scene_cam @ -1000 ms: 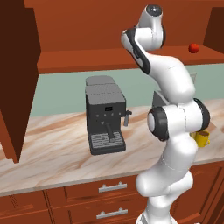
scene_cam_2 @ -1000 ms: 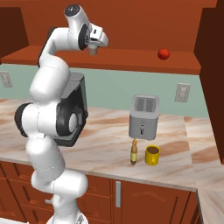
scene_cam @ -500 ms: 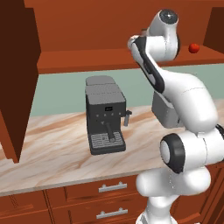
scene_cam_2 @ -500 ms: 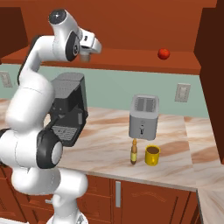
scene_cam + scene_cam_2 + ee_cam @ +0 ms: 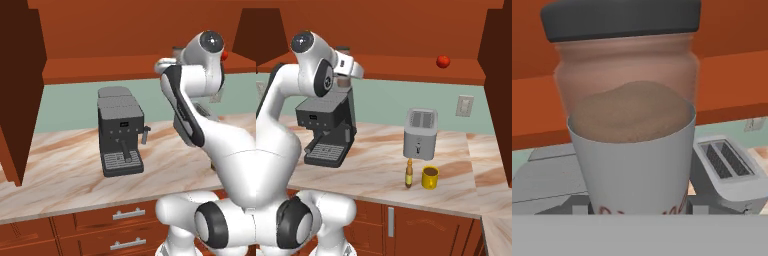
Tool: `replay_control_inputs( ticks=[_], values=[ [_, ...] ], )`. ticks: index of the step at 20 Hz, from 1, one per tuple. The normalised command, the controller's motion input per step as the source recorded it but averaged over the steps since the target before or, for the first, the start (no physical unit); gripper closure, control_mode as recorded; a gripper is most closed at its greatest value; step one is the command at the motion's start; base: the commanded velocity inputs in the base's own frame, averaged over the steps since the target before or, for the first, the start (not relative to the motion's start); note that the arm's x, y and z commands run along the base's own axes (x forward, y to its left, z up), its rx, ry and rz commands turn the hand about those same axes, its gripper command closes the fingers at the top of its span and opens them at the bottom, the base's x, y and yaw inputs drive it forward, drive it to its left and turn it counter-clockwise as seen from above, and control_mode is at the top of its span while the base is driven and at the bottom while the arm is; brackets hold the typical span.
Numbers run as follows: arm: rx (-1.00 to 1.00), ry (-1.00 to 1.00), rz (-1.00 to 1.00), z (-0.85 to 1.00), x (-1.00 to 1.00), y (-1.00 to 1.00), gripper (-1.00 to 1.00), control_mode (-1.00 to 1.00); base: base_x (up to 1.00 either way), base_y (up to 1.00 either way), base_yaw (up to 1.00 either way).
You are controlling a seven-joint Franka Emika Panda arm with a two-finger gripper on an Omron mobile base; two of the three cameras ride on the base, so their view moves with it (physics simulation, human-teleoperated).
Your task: Pick the cinnamon and honey bottle from the cabinet and place them next to the mug.
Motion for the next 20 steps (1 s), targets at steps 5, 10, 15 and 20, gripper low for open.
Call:
replay_control_inputs(
  ticks=[5,10,15,20],
  values=[
    [0.00,0.00,0.00,-0.21,-0.87,0.00,1.00,-1.00,0.00,0.00,0.00],
    [0.00,0.00,0.00,-0.27,-0.47,-0.01,1.00,-1.00,0.00,0.00,0.00],
    [-0.02,-0.01,-0.14,-0.15,0.00,-0.01,1.00,-1.00,0.00,0.00,0.00],
    [-0.05,0.00,-0.36,-0.23,0.00,-0.03,1.00,-1.00,0.00,0.00,0.00]
  ],
)
